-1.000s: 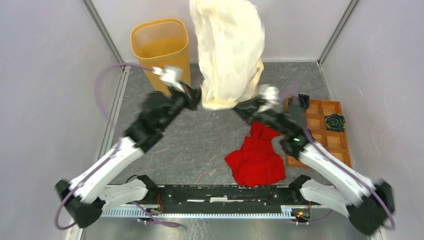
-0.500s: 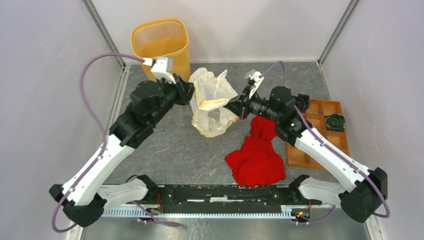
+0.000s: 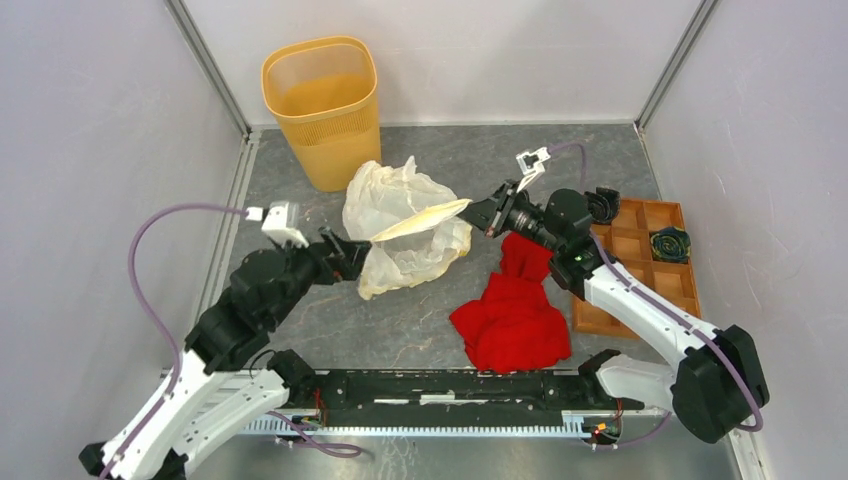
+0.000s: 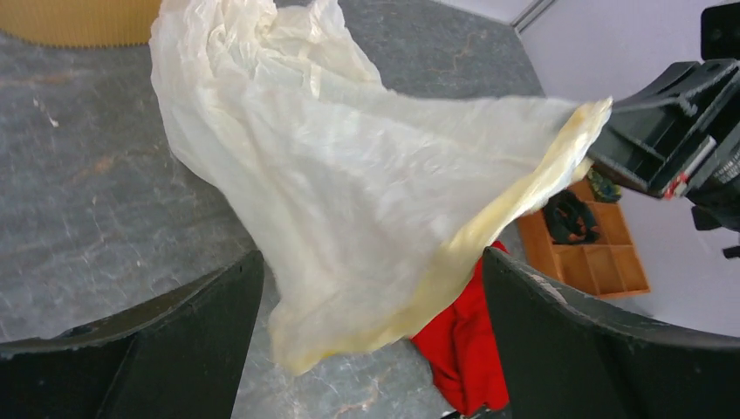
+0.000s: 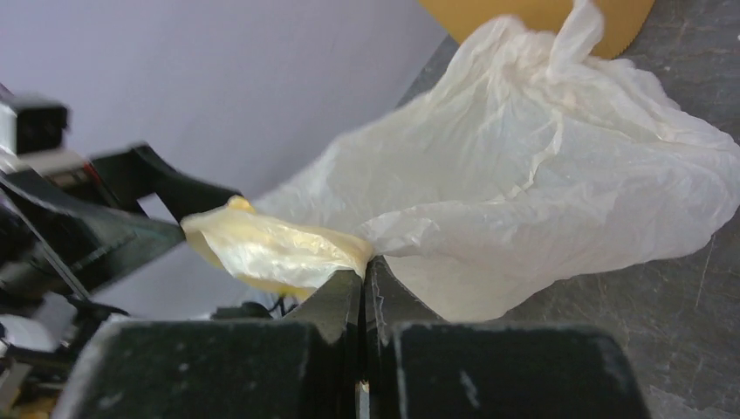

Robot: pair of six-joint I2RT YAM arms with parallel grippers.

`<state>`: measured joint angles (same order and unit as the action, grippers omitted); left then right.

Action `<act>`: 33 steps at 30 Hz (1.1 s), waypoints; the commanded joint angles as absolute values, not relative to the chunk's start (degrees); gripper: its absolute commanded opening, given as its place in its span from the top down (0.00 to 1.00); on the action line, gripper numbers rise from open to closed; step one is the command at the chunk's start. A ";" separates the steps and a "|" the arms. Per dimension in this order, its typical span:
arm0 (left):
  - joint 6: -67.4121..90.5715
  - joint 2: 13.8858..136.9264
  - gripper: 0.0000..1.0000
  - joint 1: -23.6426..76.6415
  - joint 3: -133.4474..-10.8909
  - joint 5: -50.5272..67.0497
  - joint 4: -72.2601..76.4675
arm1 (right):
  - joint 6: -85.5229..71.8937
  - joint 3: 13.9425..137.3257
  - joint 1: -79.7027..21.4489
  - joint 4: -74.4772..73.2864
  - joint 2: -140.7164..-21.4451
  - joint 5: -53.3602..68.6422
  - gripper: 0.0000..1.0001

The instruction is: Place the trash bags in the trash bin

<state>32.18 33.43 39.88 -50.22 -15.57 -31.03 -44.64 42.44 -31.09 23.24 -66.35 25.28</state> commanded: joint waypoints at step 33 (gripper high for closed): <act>39.01 60.91 0.16 39.90 -16.44 4.09 54.82 | -68.78 44.15 -21.59 40.67 -65.80 20.92 1.00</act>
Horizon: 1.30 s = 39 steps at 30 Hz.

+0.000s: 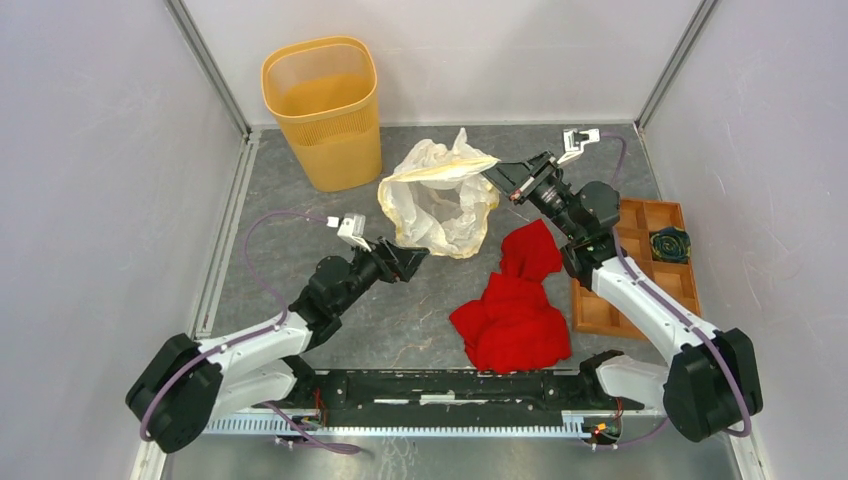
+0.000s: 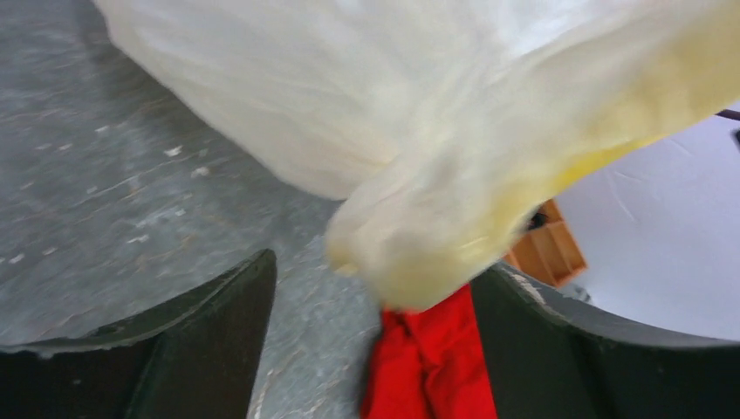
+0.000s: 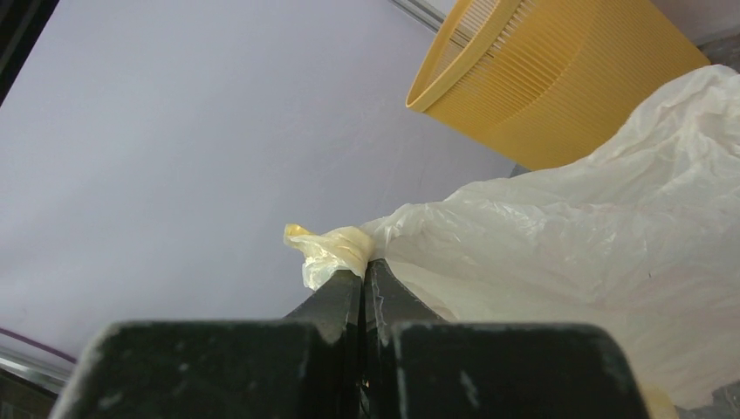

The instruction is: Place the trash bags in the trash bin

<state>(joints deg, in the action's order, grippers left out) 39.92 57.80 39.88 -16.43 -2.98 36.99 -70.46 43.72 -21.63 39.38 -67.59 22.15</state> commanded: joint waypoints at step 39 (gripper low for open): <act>32.12 59.34 0.98 28.84 -67.71 10.26 6.55 | -13.73 61.20 -21.21 21.88 -54.62 21.39 0.99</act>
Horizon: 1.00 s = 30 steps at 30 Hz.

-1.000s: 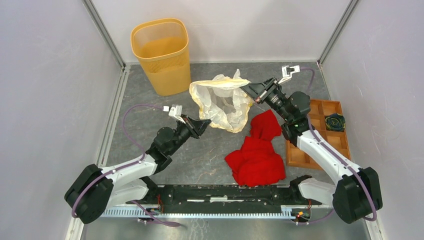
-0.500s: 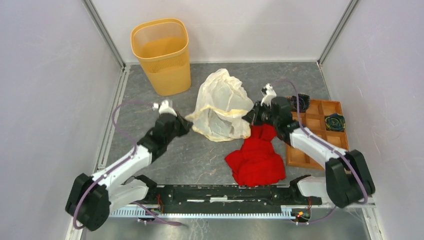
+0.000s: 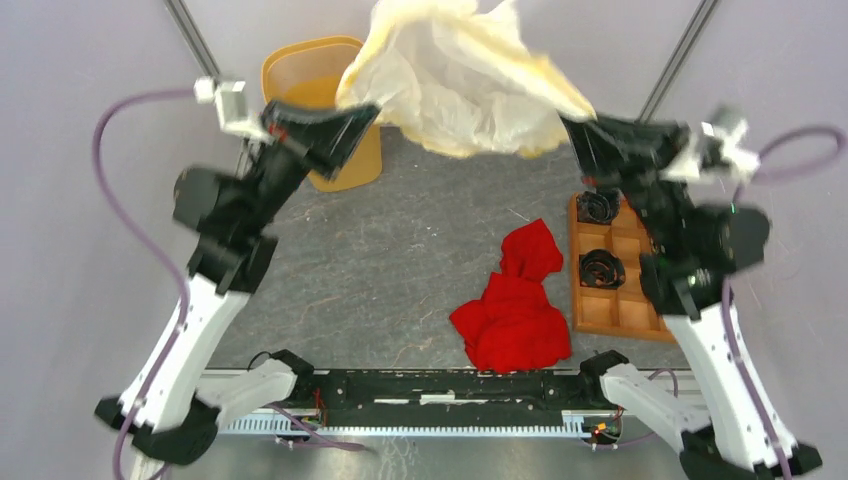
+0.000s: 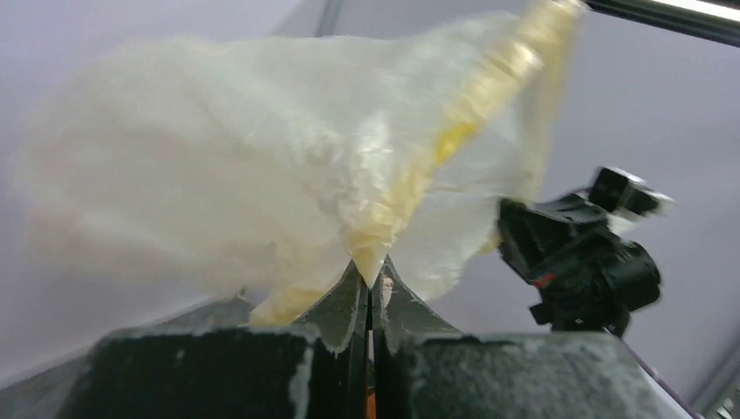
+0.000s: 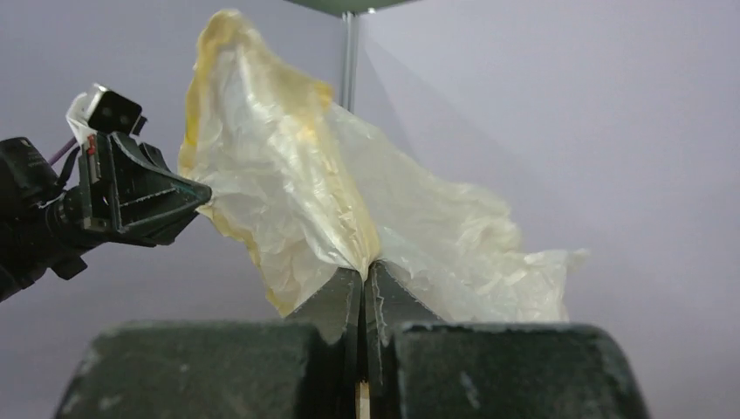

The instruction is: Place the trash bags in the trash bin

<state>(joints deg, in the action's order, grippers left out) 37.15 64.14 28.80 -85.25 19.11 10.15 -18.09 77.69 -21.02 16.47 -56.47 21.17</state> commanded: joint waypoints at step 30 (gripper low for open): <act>35.36 48.02 0.98 26.81 -43.10 -3.25 -21.61 | -15.04 34.83 -23.88 13.06 -56.18 23.68 0.99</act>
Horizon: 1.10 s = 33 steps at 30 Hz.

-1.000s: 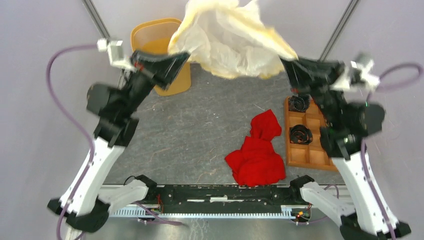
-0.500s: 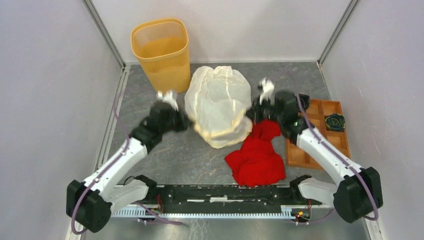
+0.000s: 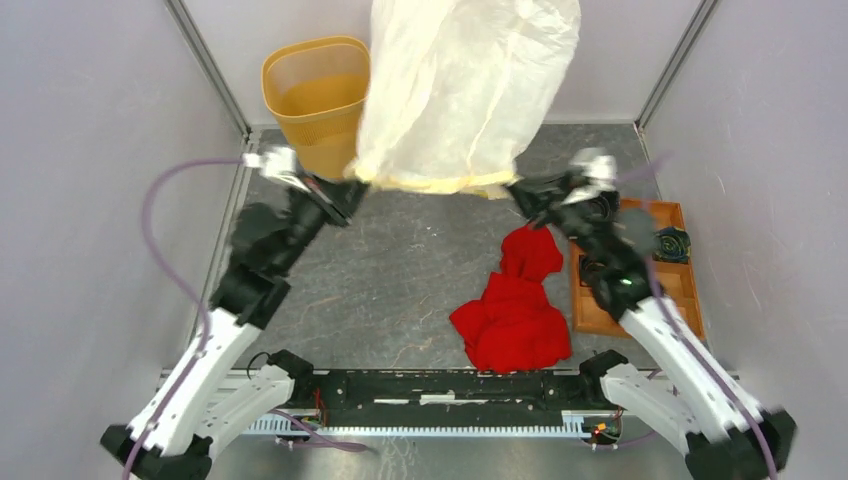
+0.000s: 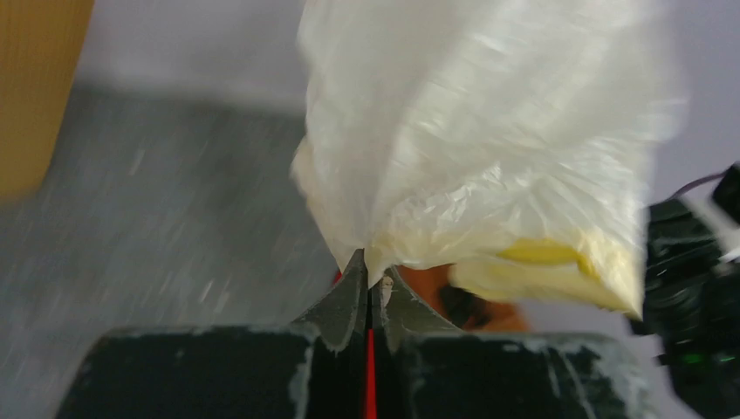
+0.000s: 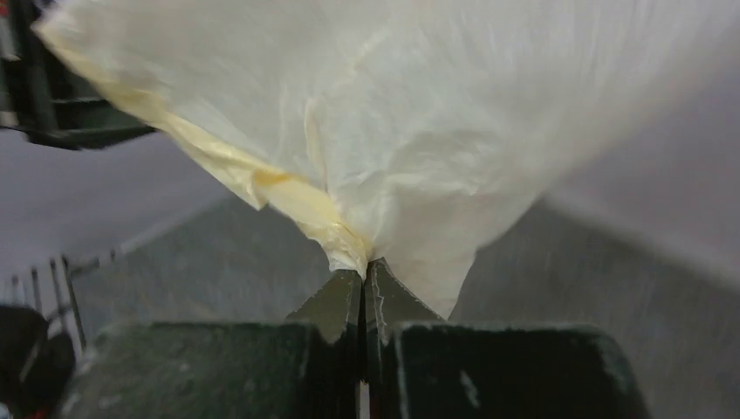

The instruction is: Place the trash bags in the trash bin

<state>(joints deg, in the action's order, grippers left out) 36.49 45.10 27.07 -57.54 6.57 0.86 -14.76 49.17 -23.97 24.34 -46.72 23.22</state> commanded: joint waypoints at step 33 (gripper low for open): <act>31.37 64.23 0.98 37.10 -64.59 18.91 -12.23 | -25.56 52.74 -36.46 14.67 -66.71 31.29 0.79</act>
<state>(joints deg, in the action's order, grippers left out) 24.23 64.45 37.21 -65.39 24.08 -15.68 -14.68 57.34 -36.40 8.25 -67.75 31.90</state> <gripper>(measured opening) 0.034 0.166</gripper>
